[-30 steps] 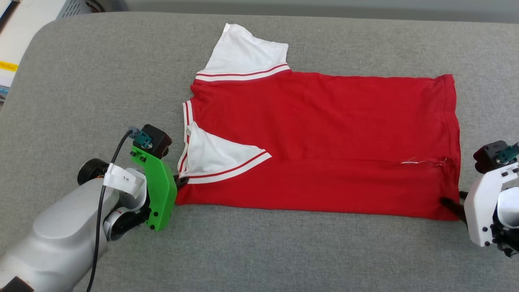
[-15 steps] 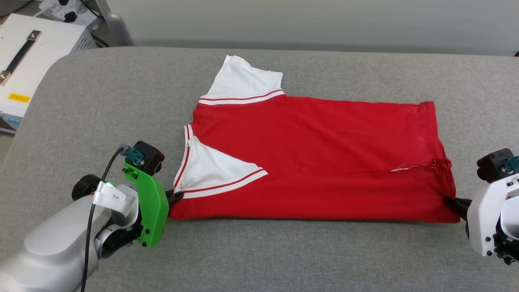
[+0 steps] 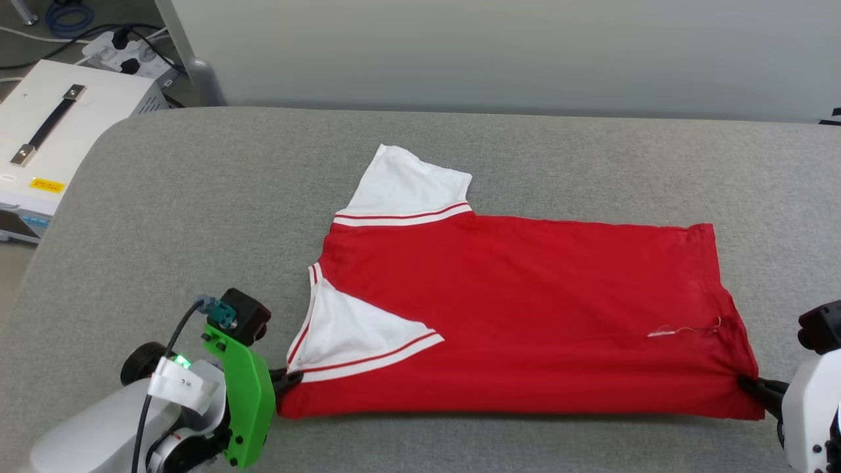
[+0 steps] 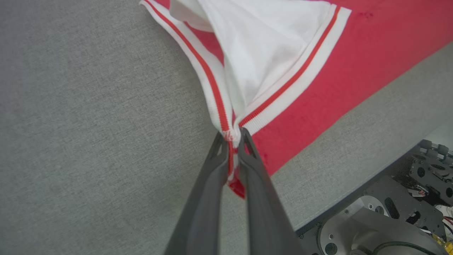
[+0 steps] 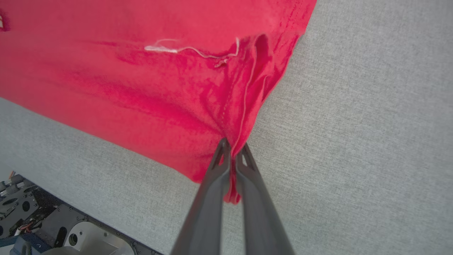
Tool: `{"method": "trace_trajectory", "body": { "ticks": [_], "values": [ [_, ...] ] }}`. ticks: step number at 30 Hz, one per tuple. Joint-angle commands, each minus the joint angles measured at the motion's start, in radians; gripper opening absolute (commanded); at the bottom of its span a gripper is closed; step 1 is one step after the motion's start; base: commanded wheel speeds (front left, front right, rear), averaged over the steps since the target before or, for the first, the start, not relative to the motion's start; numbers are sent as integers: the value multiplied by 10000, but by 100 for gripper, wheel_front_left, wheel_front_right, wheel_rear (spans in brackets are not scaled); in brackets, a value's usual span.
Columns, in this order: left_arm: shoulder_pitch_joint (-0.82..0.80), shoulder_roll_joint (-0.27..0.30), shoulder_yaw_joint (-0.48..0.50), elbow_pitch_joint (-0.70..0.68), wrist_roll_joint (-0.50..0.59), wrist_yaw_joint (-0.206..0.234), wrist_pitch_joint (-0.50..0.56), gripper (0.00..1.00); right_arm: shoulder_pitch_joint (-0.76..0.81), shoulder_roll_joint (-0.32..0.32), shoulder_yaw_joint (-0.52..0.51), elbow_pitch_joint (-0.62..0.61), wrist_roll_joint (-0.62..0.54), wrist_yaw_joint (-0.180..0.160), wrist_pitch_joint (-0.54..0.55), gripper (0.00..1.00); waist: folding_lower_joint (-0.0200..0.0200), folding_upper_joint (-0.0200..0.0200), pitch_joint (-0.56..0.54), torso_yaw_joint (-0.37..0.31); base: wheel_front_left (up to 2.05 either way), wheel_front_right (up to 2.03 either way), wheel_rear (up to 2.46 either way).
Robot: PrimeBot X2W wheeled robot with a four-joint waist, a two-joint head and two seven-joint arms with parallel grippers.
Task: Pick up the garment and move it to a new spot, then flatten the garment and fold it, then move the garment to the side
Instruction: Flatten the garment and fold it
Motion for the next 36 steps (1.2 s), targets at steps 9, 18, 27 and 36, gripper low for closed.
{"method": "trace_trajectory", "body": {
  "ticks": [9,18,27,36],
  "values": [
    [347,-62,-21,244,-68,201,-264,0,376,591,-681,41,-148,-6,505,0,0,0,567,-120,0,0,0],
    [171,-746,-138,1527,23,-20,-413,0,-104,1138,-318,1255,-415,-6,383,0,0,0,1132,-165,0,0,0],
    [177,-724,-21,1975,278,8,-1156,100,-35,1477,-730,1437,-580,-6,-1237,100,0,0,702,-45,0,0,0],
    [-111,61,774,603,880,860,-2732,100,474,2056,-2342,-193,-1652,-6,-2803,100,0,0,193,-151,0,0,0]
  ]
}}
